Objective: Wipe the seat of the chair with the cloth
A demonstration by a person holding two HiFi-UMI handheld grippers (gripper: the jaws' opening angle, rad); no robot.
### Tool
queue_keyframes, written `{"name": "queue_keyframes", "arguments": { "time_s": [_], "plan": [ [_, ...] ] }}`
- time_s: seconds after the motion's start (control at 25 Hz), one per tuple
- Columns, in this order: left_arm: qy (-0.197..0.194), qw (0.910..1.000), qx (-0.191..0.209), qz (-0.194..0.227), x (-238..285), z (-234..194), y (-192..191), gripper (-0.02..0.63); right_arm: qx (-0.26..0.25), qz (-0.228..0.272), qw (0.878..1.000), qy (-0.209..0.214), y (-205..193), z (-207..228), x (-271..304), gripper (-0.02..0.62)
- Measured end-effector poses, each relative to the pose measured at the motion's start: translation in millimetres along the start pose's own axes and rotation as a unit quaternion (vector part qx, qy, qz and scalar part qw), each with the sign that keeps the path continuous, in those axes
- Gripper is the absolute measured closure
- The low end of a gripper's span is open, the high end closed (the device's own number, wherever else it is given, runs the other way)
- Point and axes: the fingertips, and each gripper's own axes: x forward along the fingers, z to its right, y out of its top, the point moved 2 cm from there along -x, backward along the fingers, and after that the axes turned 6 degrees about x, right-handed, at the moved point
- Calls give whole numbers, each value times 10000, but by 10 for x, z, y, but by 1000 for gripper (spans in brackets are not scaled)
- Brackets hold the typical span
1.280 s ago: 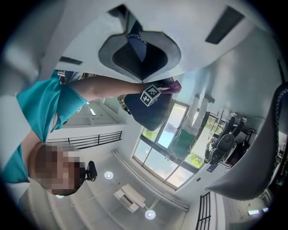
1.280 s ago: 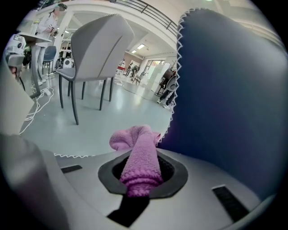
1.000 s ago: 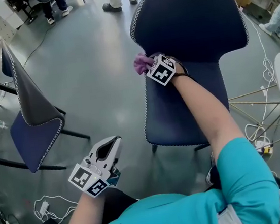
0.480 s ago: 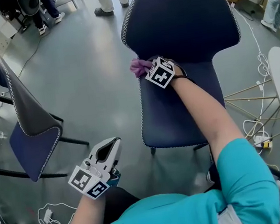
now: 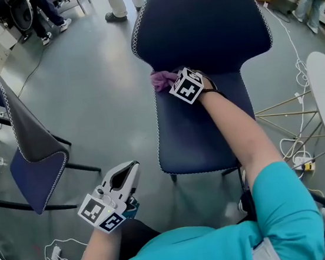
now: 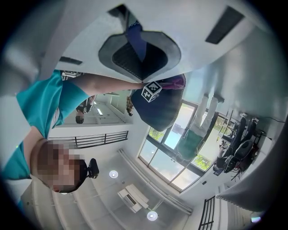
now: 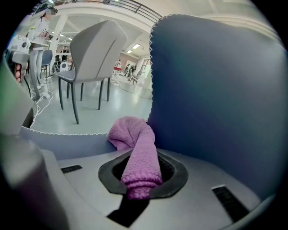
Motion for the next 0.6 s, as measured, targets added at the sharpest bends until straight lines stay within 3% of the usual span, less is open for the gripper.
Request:
{"name": "queue_keyframes", "arguments": {
  "time_s": [0.6],
  "plan": [
    [-142,9998,137,-30,192,176,111,612,286,-200,9992,-178,-556,403,-315,545]
  ]
}}
